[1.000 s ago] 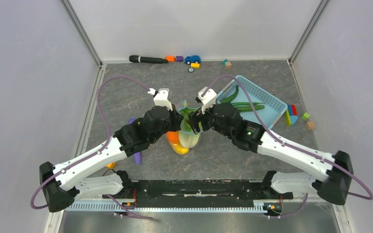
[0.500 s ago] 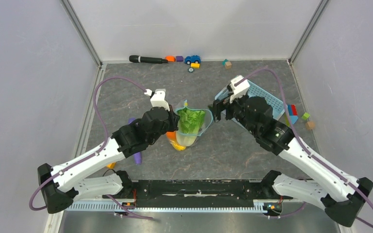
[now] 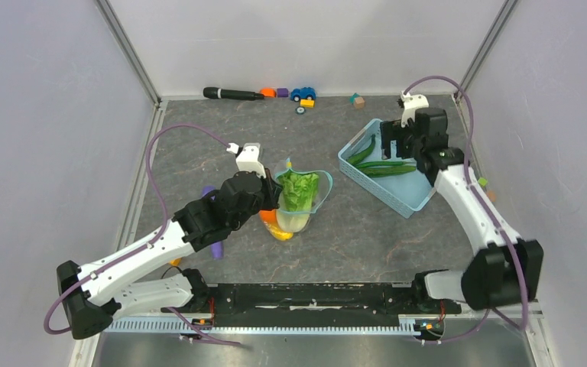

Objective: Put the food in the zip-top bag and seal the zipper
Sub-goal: Pick up the fake vegetable from the bin.

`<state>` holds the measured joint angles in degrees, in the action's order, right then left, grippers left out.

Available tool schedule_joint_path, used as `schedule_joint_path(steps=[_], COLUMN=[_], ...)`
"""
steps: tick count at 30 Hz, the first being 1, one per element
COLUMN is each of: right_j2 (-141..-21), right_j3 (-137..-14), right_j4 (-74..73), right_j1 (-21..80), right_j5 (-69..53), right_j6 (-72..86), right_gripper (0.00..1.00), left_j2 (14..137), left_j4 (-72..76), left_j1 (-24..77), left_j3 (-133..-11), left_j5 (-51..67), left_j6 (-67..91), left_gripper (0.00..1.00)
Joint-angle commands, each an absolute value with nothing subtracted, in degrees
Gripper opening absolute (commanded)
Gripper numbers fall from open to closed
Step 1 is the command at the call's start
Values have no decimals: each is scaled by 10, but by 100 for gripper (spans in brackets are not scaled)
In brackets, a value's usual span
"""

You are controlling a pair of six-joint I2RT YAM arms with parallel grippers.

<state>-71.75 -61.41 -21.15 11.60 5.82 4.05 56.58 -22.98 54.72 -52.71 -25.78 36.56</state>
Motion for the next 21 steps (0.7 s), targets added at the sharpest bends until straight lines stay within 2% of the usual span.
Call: schedule_joint_path(steps=[1, 3, 6, 13, 21], right_j2=[-809, -842, -887, -961, -1039], right_j3=[-672, -667, -665, -722, -783], right_j4=[-210, -215, -210, -332, -460], right_j1=[62, 61, 39, -26, -26], right_j5=[-173, -156, -127, -276, -268], right_j6=[-217, -357, -460, -654, -744], right_gripper=[98, 98, 98, 94, 89], left_j2=[556, 555, 552, 554, 552], left_j4=[-179, -179, -178, -173, -164], left_j1=[547, 546, 546, 547, 546], left_j3=[-525, -525, -522, -518, -509], left_j5=[-232, -227, -227, -221, -225], left_j6=[341, 336, 331, 318, 312], left_gripper=[2, 2, 2, 2, 2])
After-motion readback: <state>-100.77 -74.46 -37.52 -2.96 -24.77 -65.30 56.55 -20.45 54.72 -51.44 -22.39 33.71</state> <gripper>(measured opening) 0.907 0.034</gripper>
